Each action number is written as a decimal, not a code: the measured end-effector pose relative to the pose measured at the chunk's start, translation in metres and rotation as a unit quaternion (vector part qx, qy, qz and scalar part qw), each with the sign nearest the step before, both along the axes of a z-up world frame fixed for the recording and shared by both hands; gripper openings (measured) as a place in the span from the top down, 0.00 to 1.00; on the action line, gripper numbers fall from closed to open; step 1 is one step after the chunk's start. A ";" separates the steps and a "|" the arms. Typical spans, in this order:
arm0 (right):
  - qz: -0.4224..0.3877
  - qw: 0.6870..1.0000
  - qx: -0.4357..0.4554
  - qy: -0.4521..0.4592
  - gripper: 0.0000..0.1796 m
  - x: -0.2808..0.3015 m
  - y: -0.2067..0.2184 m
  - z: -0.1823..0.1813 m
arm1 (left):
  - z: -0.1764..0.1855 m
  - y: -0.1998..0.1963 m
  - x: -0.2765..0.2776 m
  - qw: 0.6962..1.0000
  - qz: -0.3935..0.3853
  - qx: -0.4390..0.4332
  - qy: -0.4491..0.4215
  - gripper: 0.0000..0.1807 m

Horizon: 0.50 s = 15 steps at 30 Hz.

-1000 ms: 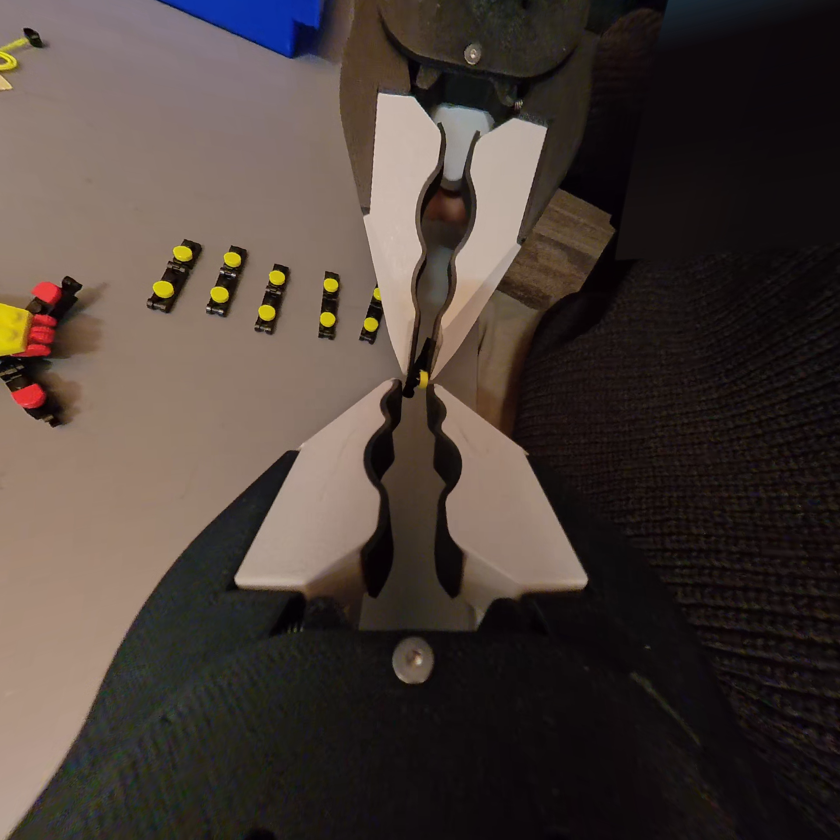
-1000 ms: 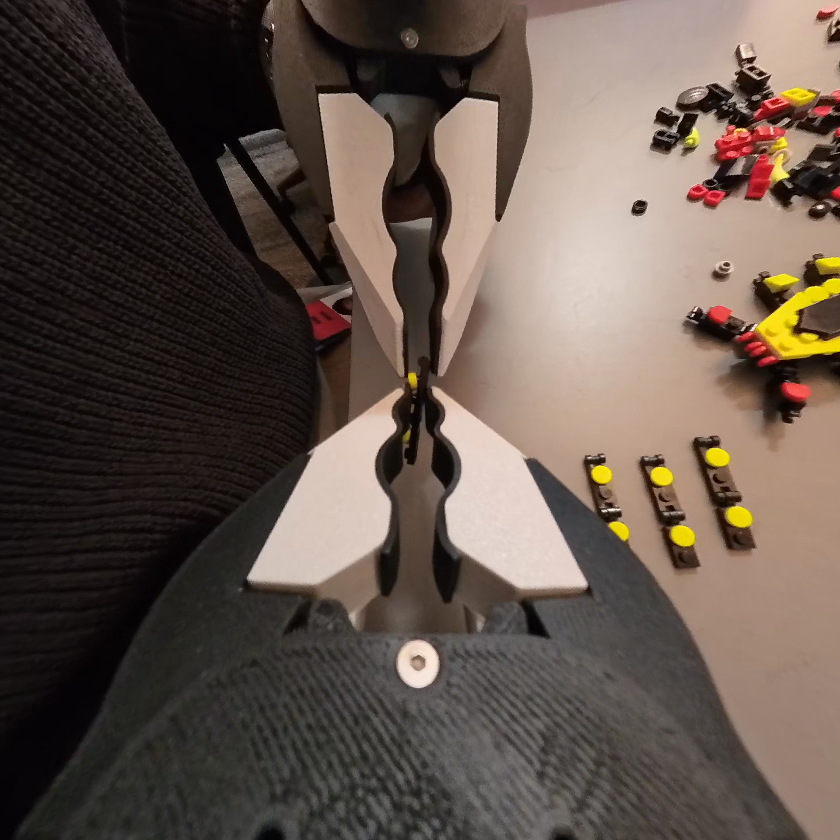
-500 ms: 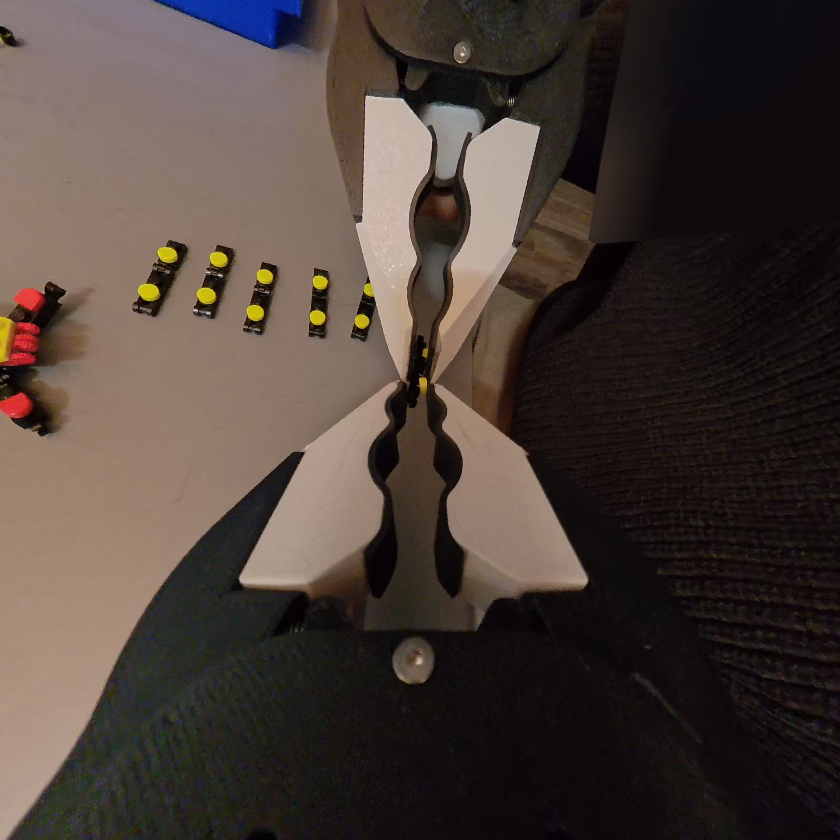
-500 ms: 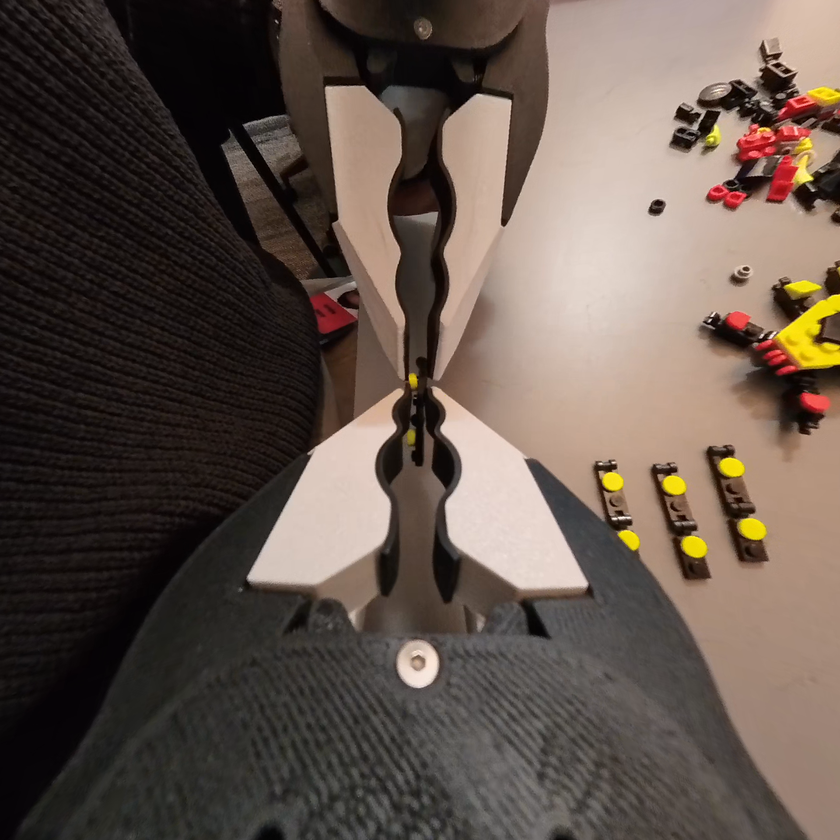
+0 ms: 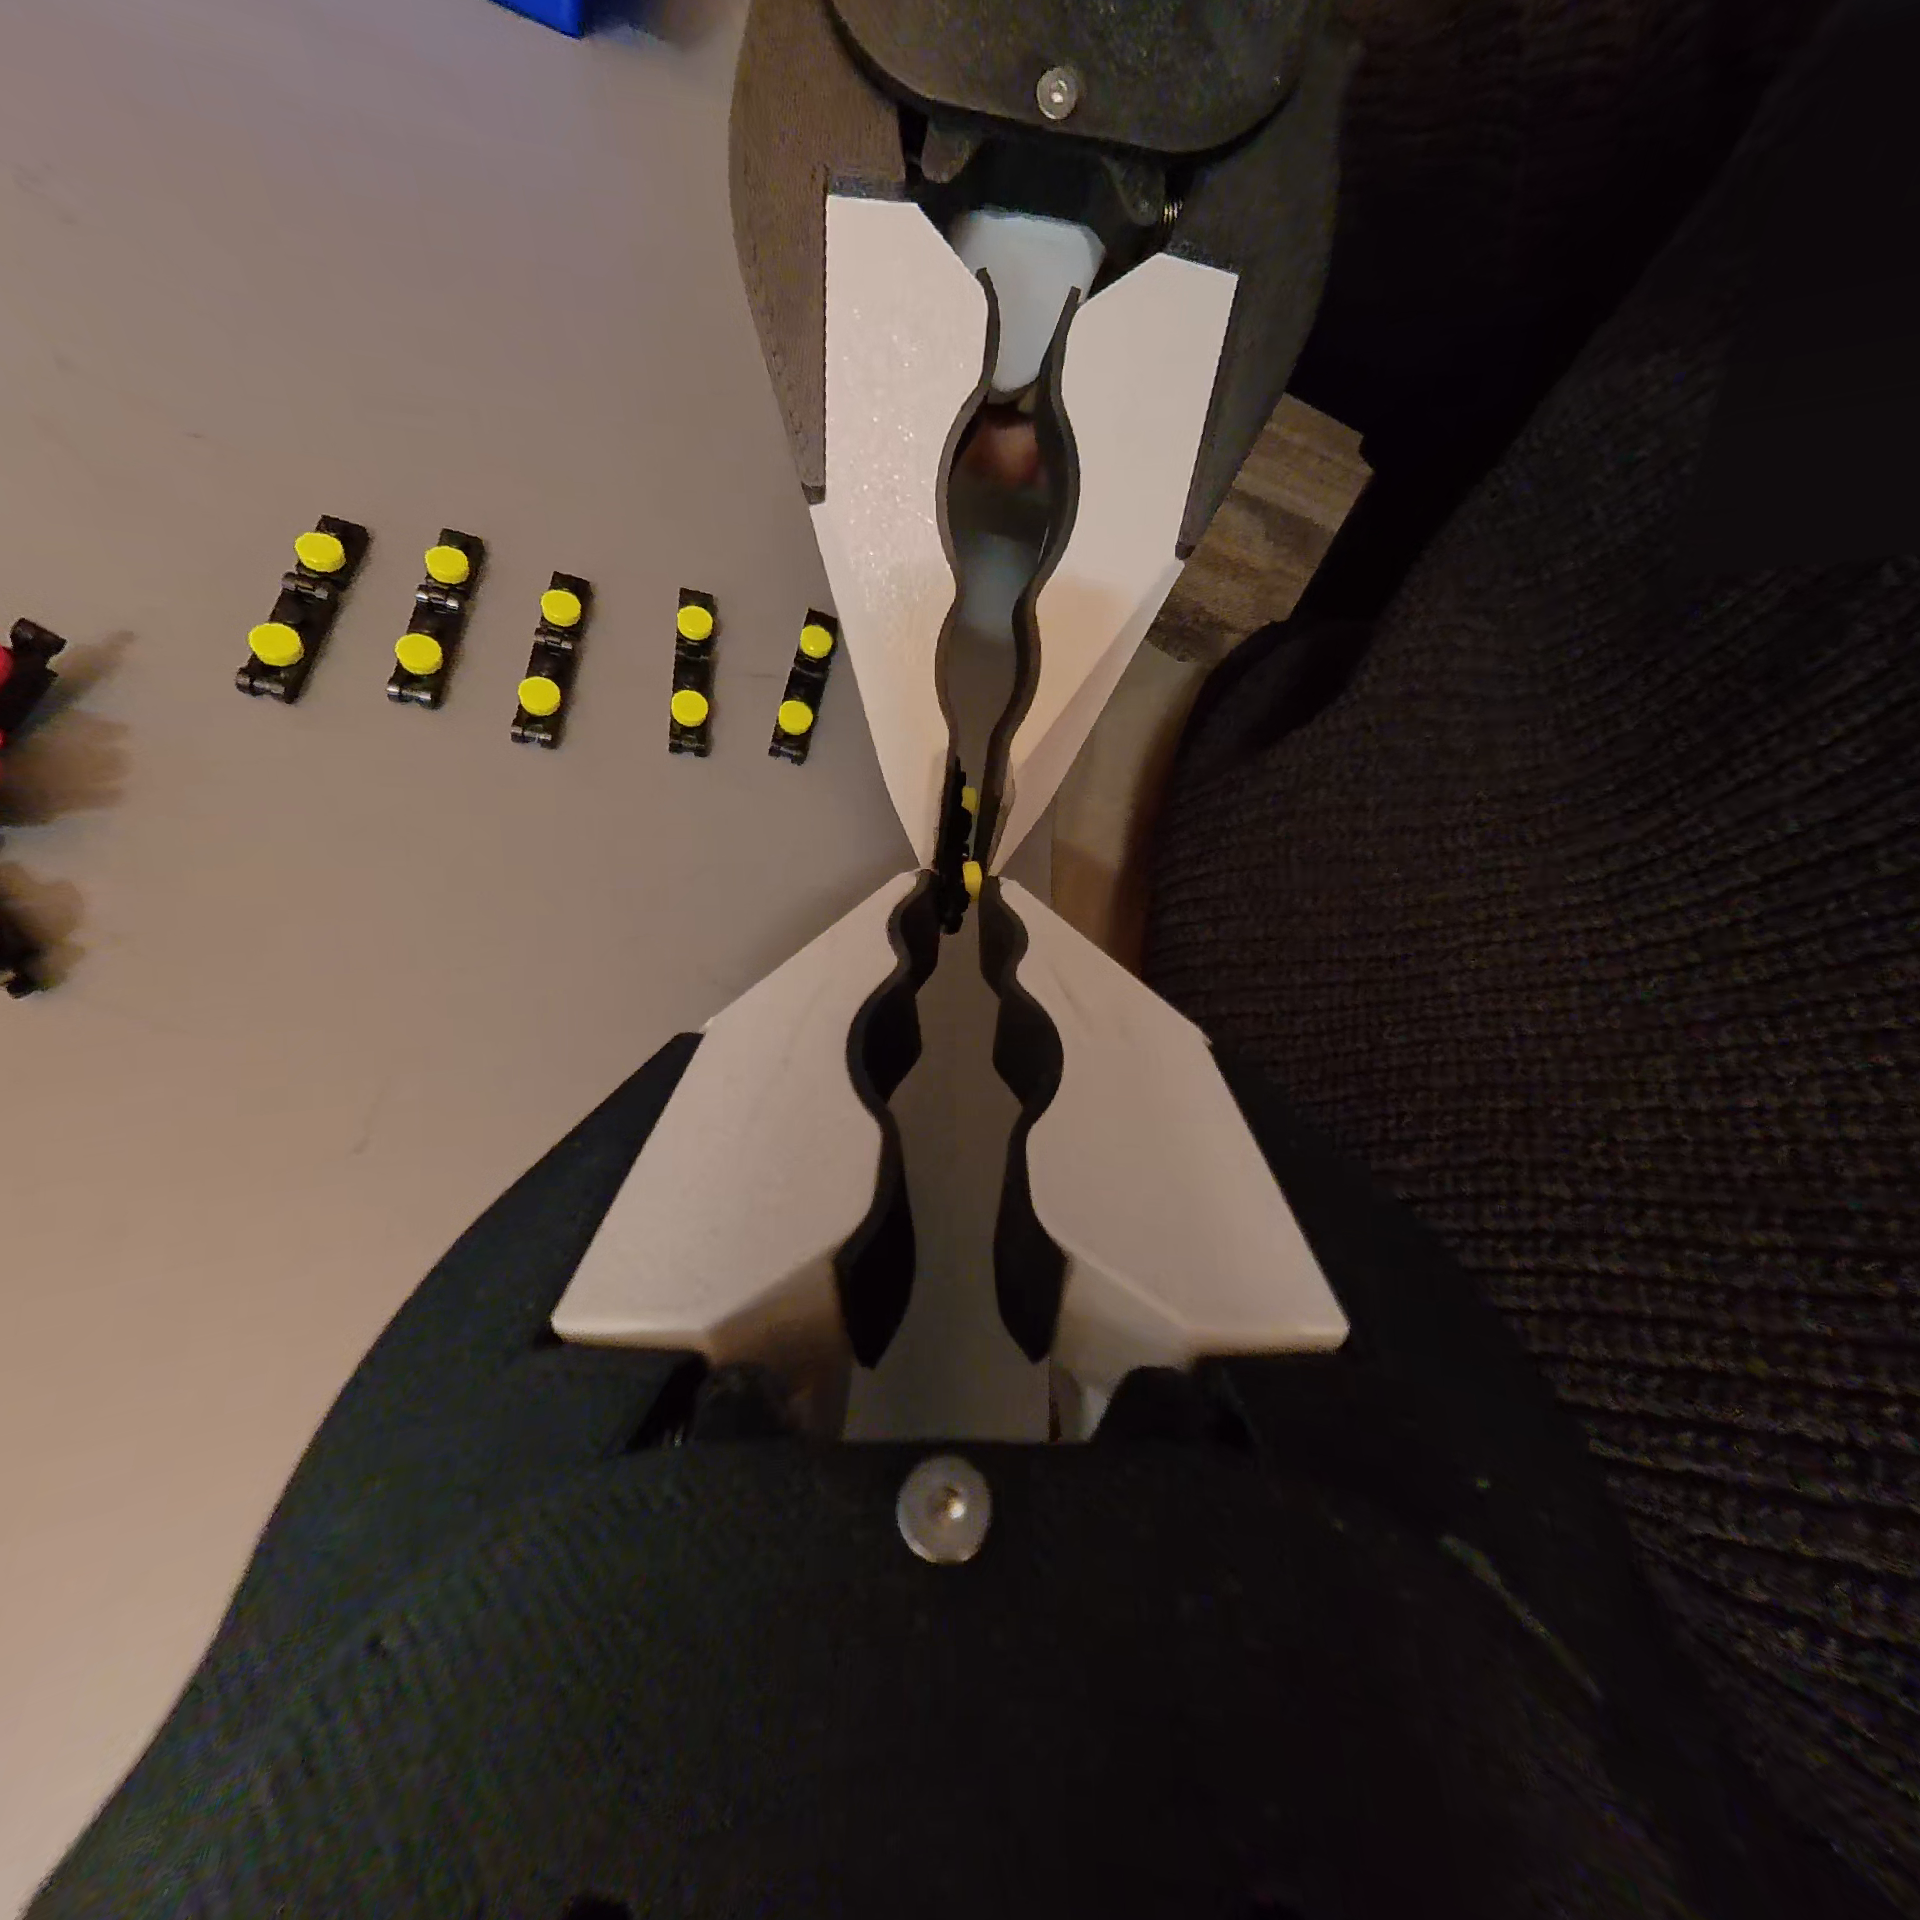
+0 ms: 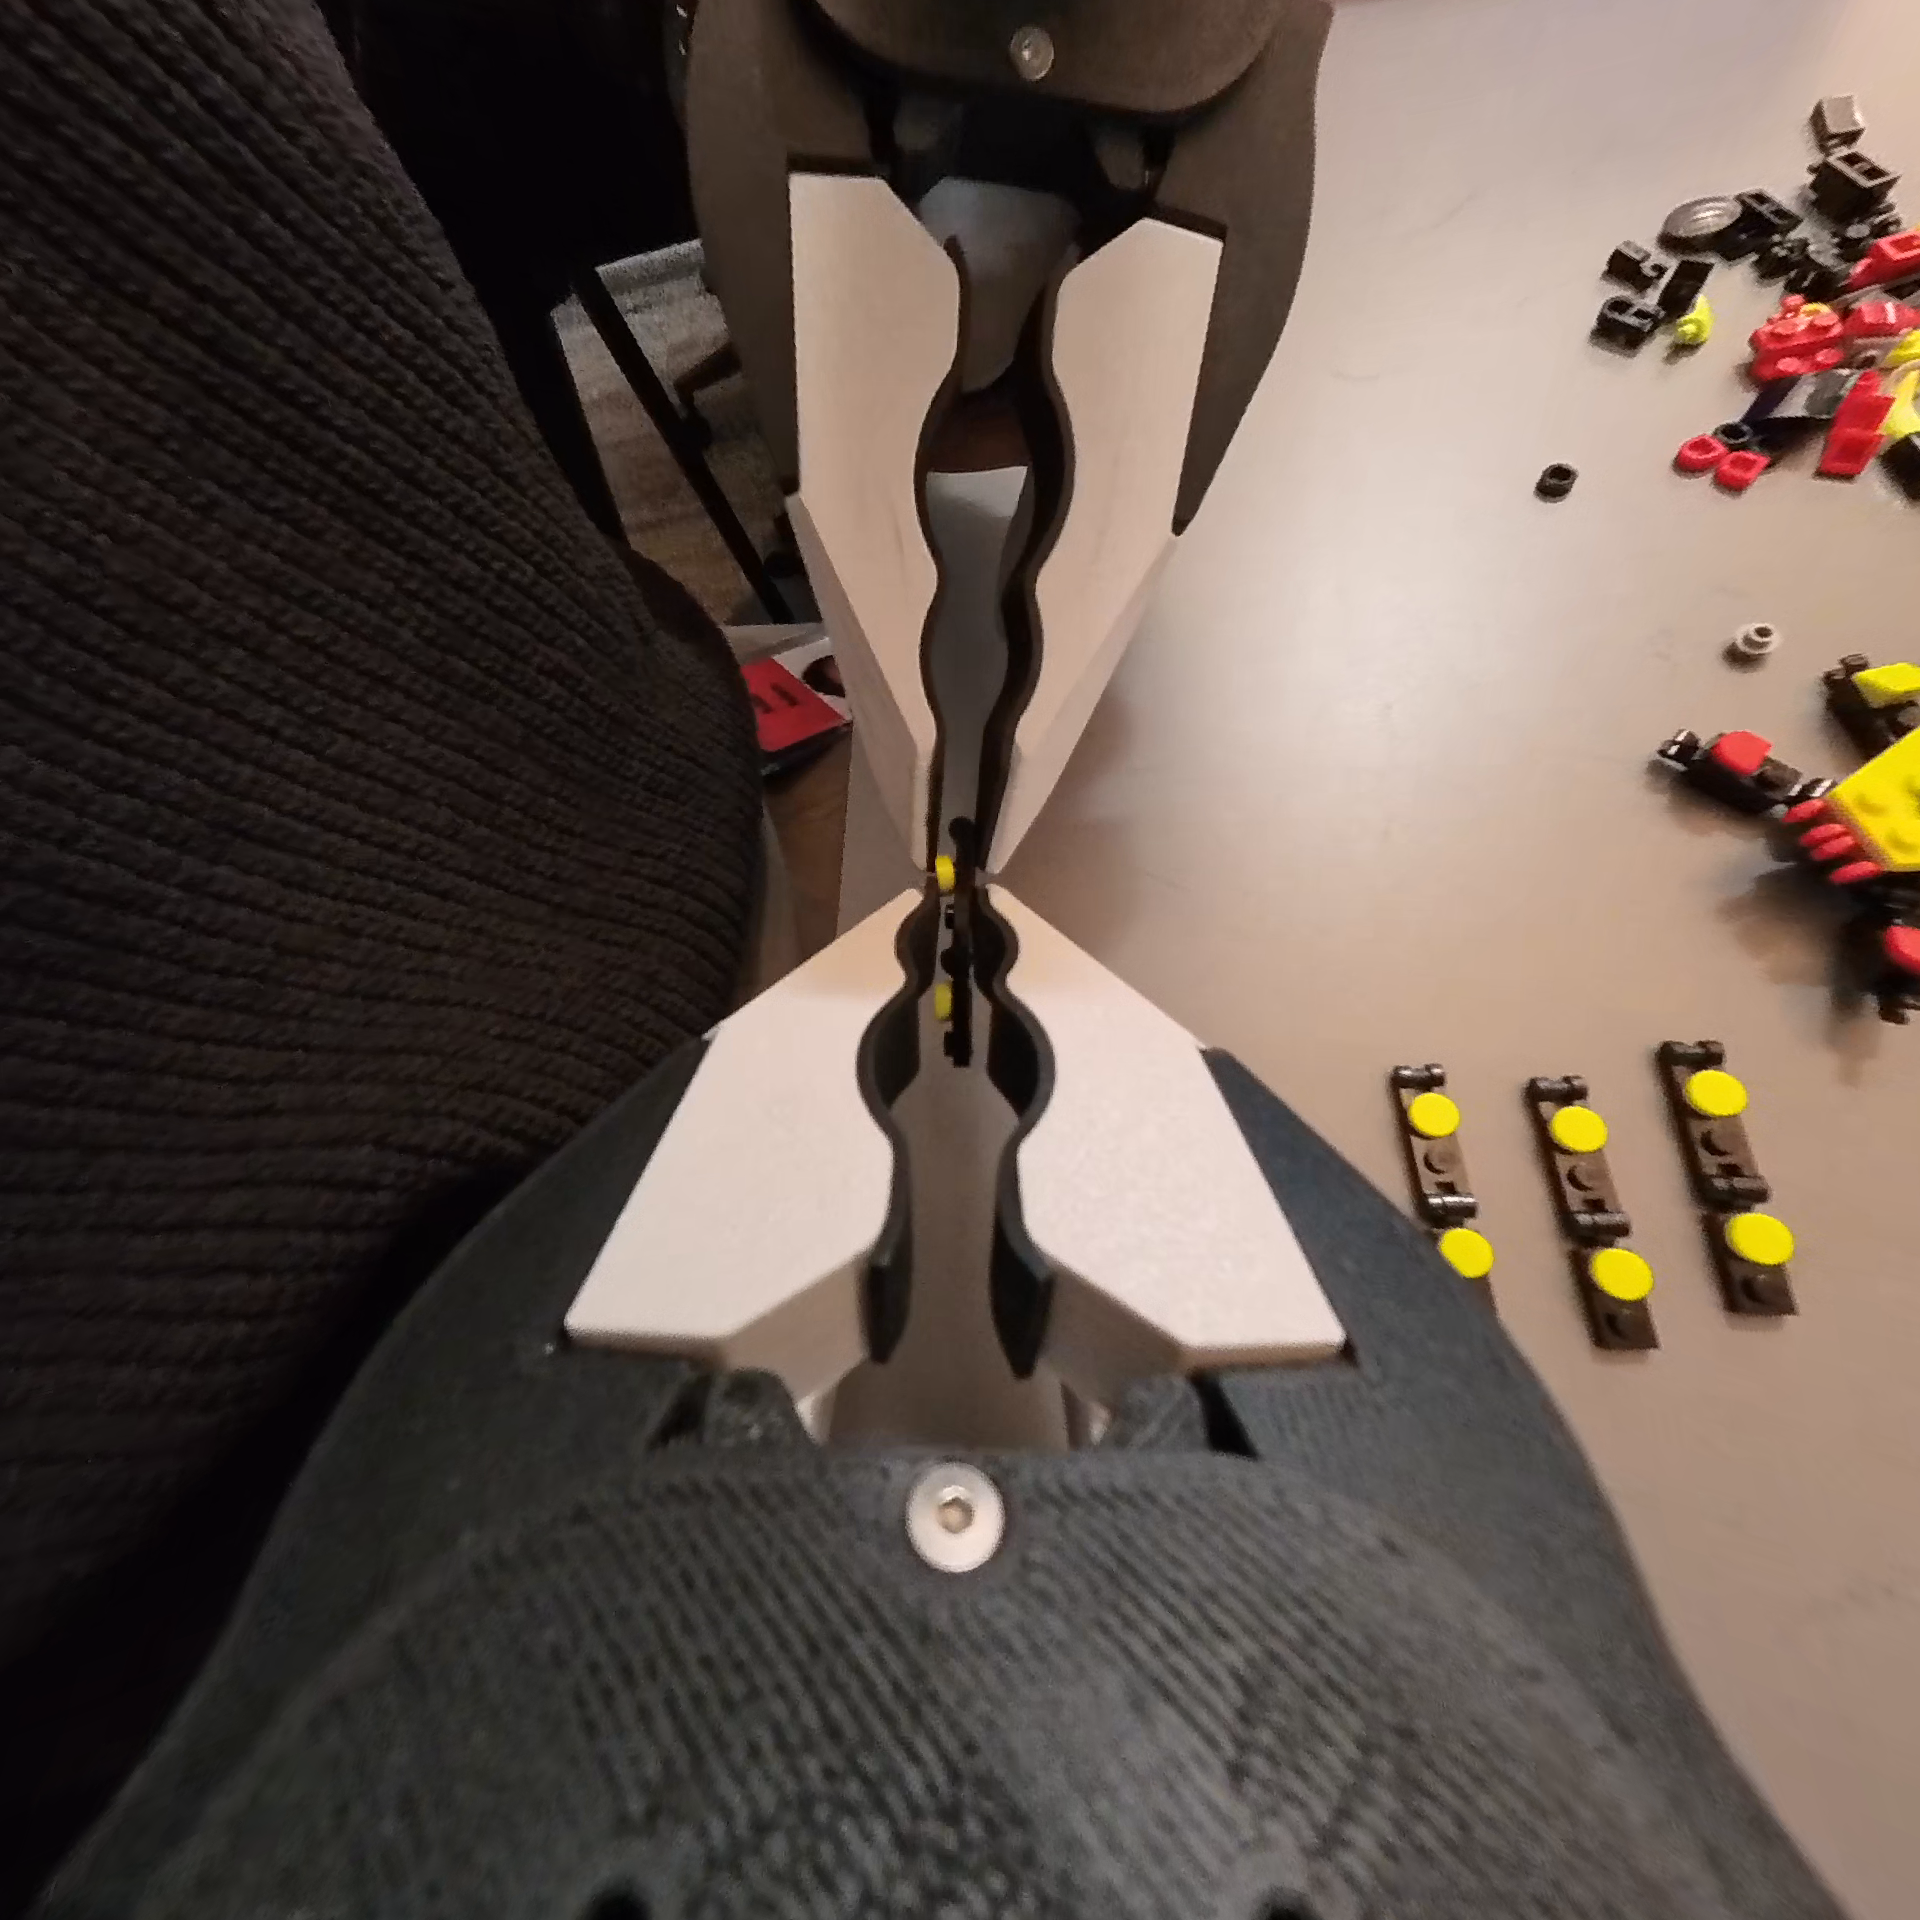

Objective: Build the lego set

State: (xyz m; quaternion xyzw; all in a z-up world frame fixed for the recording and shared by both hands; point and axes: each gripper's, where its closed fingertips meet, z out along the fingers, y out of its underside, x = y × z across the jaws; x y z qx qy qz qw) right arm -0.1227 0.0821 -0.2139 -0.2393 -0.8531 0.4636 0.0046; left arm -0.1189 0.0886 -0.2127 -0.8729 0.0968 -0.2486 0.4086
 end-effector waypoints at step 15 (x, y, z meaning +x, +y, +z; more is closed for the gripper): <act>-0.003 0.999 -0.046 0.009 0.98 -0.002 0.004 0.013 | 0.014 0.004 0.000 0.999 0.013 0.030 -0.040 0.98</act>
